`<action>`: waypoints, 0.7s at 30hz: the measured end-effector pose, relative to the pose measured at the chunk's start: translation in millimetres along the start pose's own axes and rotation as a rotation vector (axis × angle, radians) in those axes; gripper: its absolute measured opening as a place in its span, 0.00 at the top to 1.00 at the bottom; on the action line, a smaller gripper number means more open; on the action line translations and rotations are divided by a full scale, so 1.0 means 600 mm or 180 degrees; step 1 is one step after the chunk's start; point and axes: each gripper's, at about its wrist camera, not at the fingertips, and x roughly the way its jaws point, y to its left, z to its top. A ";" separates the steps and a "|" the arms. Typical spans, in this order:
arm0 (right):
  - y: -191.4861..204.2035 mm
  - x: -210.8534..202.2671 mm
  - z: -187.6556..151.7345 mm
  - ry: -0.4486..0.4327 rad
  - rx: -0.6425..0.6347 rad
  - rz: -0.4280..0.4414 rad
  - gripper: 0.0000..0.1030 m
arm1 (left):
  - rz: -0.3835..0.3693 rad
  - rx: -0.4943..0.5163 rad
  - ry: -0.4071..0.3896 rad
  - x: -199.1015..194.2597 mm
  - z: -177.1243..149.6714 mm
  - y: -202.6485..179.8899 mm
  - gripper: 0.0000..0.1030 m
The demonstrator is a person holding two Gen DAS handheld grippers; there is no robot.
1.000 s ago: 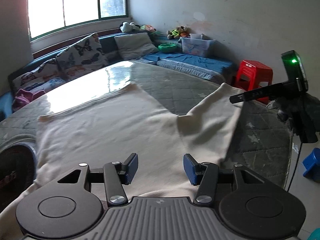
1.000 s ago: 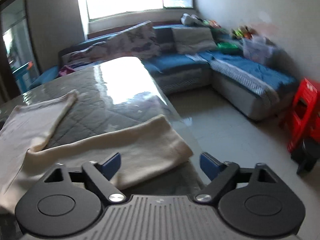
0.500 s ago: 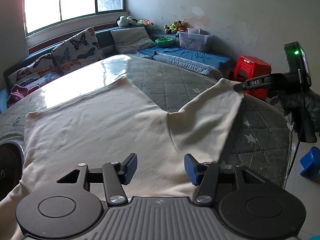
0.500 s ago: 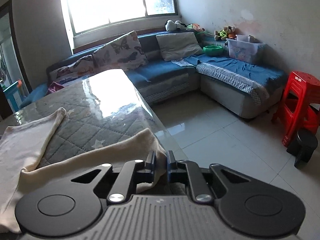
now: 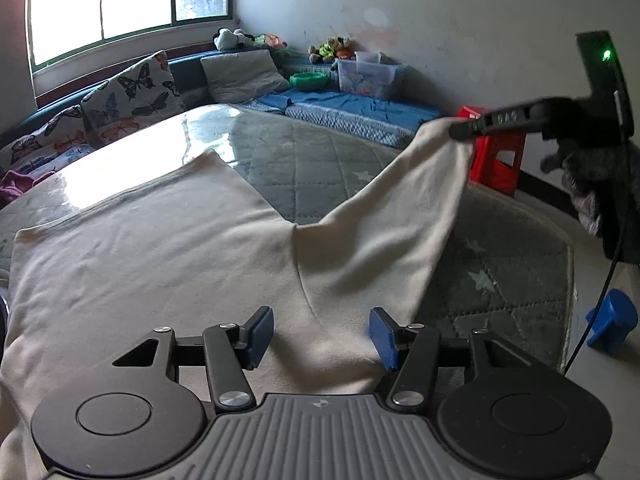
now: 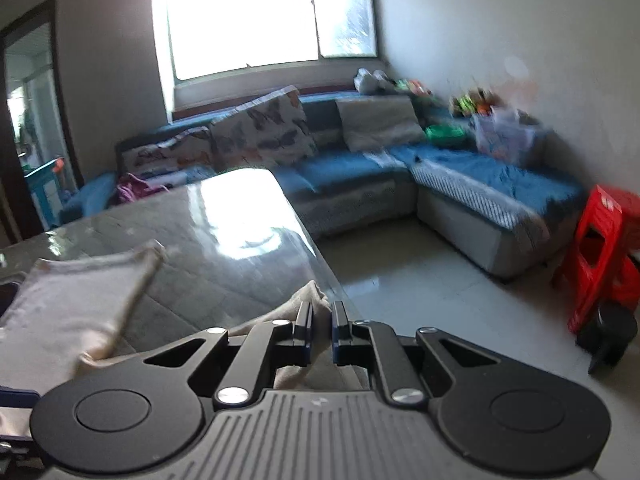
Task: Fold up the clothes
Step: 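Grasp the cream cloth edge with the right tool and lift it, then fold the lifted cloth edge over onto the cloth with the right tool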
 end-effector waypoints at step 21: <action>0.433 -0.066 0.061 -0.0074 -0.1236 0.1714 0.92 | 0.0516 -0.0838 -0.0334 -0.148 -0.087 0.156 0.38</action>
